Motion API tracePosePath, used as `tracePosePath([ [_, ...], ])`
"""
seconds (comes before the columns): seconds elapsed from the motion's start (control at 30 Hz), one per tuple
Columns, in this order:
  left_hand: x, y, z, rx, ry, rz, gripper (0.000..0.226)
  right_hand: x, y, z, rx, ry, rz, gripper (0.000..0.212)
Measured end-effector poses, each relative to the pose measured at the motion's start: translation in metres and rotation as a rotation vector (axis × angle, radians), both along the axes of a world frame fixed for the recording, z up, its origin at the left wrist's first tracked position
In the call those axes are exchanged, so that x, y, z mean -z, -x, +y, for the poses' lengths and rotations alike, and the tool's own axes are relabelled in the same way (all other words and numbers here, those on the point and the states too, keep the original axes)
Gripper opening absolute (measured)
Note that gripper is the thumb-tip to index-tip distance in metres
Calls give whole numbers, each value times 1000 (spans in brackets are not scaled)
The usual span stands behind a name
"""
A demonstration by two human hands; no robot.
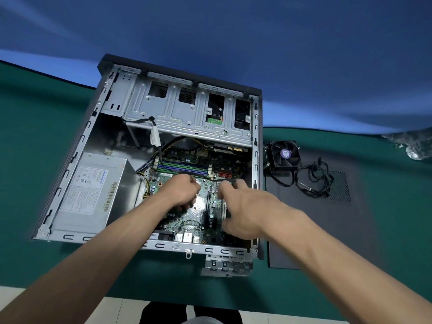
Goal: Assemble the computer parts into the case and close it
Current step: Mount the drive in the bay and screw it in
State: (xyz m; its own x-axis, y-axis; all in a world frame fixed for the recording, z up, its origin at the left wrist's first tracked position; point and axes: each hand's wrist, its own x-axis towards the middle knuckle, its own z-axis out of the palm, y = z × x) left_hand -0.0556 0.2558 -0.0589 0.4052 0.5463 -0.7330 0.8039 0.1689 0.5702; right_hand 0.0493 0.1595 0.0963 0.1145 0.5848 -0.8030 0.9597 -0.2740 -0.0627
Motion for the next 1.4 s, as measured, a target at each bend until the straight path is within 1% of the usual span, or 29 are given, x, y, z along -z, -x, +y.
tracePosePath([
  [0.03, 0, 0, 0, 3, -4, 1, 25, 1, 0, 1, -3, 7, 23, 45],
  [0.07, 0, 0, 0, 4, -7, 3, 26, 2, 1, 1, -22, -17, 18, 37],
  [0.17, 0, 0, 0, -4, -6, 6, 26, 7, 2, 1, -83, -152, -83, 9],
  [0.2, 0, 0, 0, -7, -4, 7, 26, 8, 2, 2, -126, -162, -130, 8],
  [0.27, -1, 1, 0, -19, 2, 9, 27, 7, -1, 6, -193, -123, -196, 17],
  [0.33, -2, 2, 0, -13, 5, 18, 31, 5, -4, 8, -225, -41, -217, 28],
  [0.4, -4, 4, -2, 24, -9, 23, 35, 4, -3, 9, -322, -23, -250, 31],
  [0.47, -6, 6, -5, 61, -26, 3, 37, 4, 0, 9, -447, -59, -288, 28],
  [0.53, -10, 7, -8, 57, -40, -43, 39, 1, 0, 9, -513, -95, -289, 11],
  [0.57, -12, 8, -10, 43, -48, -68, 42, -2, -1, 9, -530, -114, -284, 7],
  [0.63, -17, 12, -12, 19, -75, -115, 46, -5, -8, 7, -552, -181, -300, 20],
  [0.7, -25, 14, -16, 6, -90, -158, 47, -8, -19, 2, -528, -261, -326, 20],
  [0.77, -36, 16, -22, -29, -130, -195, 47, -7, -31, -2, -471, -311, -366, 17],
  [0.83, -48, 18, -29, -65, -194, -211, 47, -4, -47, -7, -399, -346, -376, 20],
  [0.93, -68, 19, -32, -100, -335, -150, 43, 5, -69, -16, -266, -434, -328, 20],
  [1.0, -79, 15, -31, -120, -426, -101, 40, 13, -86, -22, -153, -472, -240, 17],
  [1.07, -90, 8, -31, -137, -451, -114, 40, 22, -102, -31, -9, -508, -170, 31],
  [1.13, -98, -5, -34, -131, -456, -135, 40, 34, -115, -40, 160, -544, -91, 35],
  [1.2, -105, -21, -40, -101, -484, -127, 40, 48, -123, -46, 337, -575, 26, 32],
  [1.33, -112, -57, -59, -29, -475, -134, 41, 76, -139, -52, 753, -653, 381, 18],
  [1.4, -111, -74, -66, 14, -477, -123, 40, 91, -146, -54, 900, -703, 455, 21],
])
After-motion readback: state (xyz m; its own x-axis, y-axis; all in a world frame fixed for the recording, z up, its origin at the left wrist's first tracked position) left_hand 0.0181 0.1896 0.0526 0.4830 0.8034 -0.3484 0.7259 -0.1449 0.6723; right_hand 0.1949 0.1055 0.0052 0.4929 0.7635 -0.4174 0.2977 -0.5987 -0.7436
